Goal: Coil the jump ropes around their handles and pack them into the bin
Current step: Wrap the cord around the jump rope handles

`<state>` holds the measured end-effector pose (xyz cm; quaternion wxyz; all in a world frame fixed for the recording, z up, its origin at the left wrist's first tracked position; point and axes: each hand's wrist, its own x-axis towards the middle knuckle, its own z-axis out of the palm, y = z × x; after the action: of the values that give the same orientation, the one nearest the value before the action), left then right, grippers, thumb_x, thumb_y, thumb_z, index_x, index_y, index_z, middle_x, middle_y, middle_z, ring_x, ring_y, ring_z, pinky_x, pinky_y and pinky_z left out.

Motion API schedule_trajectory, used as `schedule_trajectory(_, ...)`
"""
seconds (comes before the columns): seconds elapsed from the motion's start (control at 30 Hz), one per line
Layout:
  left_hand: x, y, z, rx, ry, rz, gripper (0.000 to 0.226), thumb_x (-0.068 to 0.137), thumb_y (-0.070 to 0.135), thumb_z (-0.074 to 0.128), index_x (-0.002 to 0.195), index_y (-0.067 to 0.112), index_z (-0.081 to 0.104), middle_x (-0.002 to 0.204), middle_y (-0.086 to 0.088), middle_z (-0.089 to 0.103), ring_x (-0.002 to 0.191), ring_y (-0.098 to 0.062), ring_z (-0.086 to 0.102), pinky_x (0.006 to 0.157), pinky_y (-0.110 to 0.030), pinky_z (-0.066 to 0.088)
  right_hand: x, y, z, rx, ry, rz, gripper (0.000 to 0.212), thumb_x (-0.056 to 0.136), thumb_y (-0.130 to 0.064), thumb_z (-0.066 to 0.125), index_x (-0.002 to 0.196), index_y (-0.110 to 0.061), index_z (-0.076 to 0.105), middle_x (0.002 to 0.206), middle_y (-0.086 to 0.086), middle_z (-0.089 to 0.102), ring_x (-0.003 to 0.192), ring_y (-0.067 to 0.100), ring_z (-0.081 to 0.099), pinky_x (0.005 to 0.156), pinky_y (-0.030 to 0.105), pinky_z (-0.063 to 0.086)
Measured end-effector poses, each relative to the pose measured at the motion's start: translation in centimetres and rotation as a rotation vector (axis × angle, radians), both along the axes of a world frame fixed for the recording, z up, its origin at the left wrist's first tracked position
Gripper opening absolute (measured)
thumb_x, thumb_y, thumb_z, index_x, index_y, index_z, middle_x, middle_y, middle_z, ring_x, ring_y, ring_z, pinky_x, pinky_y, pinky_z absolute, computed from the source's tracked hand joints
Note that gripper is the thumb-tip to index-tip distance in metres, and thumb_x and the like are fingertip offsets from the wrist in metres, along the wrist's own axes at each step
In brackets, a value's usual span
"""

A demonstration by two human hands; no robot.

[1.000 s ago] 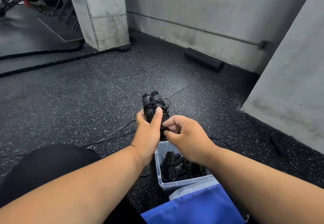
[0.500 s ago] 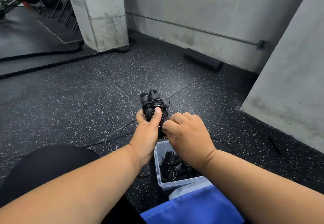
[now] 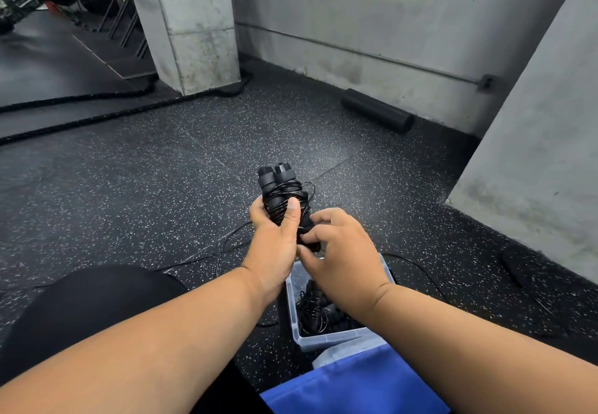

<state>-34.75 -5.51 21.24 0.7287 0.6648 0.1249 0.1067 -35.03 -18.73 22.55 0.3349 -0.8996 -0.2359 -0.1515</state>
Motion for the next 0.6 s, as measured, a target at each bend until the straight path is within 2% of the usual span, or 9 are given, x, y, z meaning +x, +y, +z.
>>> schedule_trajectory(0.1, 0.2, 0.8, -0.2, 0.152, -0.028, -0.052, 0.059, 0.102, 0.054, 0.055, 0.148, 0.036, 0.022, 0.128, 0.006, 0.064, 0.115, -0.009, 0.064, 0.091, -0.022, 0.048, 0.6, 0.0, -0.3, 0.126, 0.183, 0.012, 0.009, 0.085, -0.021, 0.080, 0.076, -0.021, 0.077, 0.111, -0.011, 0.057, 0.106, 0.006, 0.057, 0.098, 0.020, 0.043)
schedule_trajectory(0.2, 0.3, 1.2, 0.1, 0.271, -0.001, -0.061, 0.057, 0.100, 0.053, 0.058, 0.144, 0.036, 0.026, 0.120, 0.006, 0.067, 0.102, -0.003, 0.065, 0.076, -0.008, 0.045, 0.2, 0.3, 0.1, 0.249, 0.377, 0.015, 0.014, 0.088, -0.020, 0.076, 0.074, -0.016, 0.074, 0.109, -0.012, 0.054, 0.104, -0.003, 0.055, 0.094, 0.009, 0.036)
schedule_trajectory(0.23, 0.3, 1.3, 0.3, 0.314, 0.004, -0.042, 0.053, 0.100, 0.051, 0.061, 0.140, 0.038, 0.030, 0.116, 0.011, 0.067, 0.097, 0.000, 0.064, 0.073, -0.008, 0.045, 0.2, 0.4, 0.2, 0.276, 0.445, 0.009, 0.017, 0.088, -0.019, 0.075, 0.072, -0.013, 0.072, 0.107, -0.009, 0.056, 0.100, -0.002, 0.056, 0.093, 0.011, 0.038)
schedule_trajectory(0.3, 0.3, 1.4, 0.6, 0.417, -0.003, 0.016, 0.052, 0.095, 0.049, 0.070, 0.137, 0.039, 0.041, 0.106, 0.022, 0.063, 0.092, 0.006, 0.062, 0.075, -0.017, 0.047, 0.3, 0.2, 0.7, 0.330, 0.615, 0.028, 0.027, 0.085, -0.021, 0.073, 0.067, -0.004, 0.063, 0.095, -0.003, 0.061, 0.084, 0.010, 0.057, 0.086, 0.026, 0.043)
schedule_trajectory(0.33, 0.3, 1.5, 0.8, 0.456, -0.002, 0.030, 0.052, 0.093, 0.049, 0.072, 0.137, 0.039, 0.045, 0.103, 0.025, 0.062, 0.091, 0.008, 0.061, 0.078, -0.023, 0.047, 0.3, 0.1, 1.1, 0.363, 0.708, 0.063, 0.029, 0.082, -0.024, 0.073, 0.065, -0.004, 0.060, 0.085, 0.001, 0.058, 0.077, 0.014, 0.052, 0.079, 0.031, 0.041)
schedule_trajectory(0.4, 0.5, 1.7, 1.1, 0.494, 0.002, 0.024, 0.051, 0.093, 0.050, 0.073, 0.137, 0.040, 0.049, 0.101, 0.028, 0.061, 0.092, 0.011, 0.058, 0.081, -0.025, 0.045, 0.3, 0.0, 2.3, 0.413, 0.842, 0.125, 0.024, 0.076, -0.029, 0.072, 0.060, -0.016, 0.059, 0.073, 0.004, 0.047, 0.072, 0.017, 0.039, 0.071, 0.035, 0.031)
schedule_trajectory(0.47, 0.7, 1.7, 1.2, 0.508, 0.001, 0.005, 0.047, 0.093, 0.050, 0.073, 0.133, 0.042, 0.049, 0.100, 0.028, 0.061, 0.091, 0.012, 0.058, 0.077, -0.019, 0.044, 0.3, -0.3, 3.0, 0.403, 0.880, 0.138, 0.025, 0.077, -0.023, 0.072, 0.057, -0.023, 0.057, 0.068, 0.002, 0.043, 0.070, 0.016, 0.035, 0.068, 0.035, 0.027)
schedule_trajectory(0.53, 0.7, 1.4, 1.2, 0.493, 0.000, -0.014, 0.042, 0.095, 0.047, 0.072, 0.127, 0.044, 0.046, 0.100, 0.026, 0.062, 0.086, 0.014, 0.059, 0.070, -0.005, 0.041, 0.3, -0.5, 3.3, 0.382, 0.875, 0.150, 0.032, 0.082, -0.015, 0.069, 0.055, -0.024, 0.055, 0.064, -0.003, 0.042, 0.065, 0.013, 0.034, 0.064, 0.034, 0.026)
schedule_trajectory(0.6, 0.7, 1.4, 0.8, 0.438, -0.014, 0.004, 0.038, 0.096, 0.044, 0.073, 0.126, 0.041, 0.049, 0.102, 0.023, 0.065, 0.084, 0.014, 0.062, 0.070, -0.003, 0.042, 0.2, -0.5, 3.4, 0.361, 0.853, 0.174, 0.029, 0.082, -0.013, 0.067, 0.058, -0.024, 0.054, 0.062, -0.004, 0.043, 0.061, 0.010, 0.034, 0.060, 0.032, 0.027)
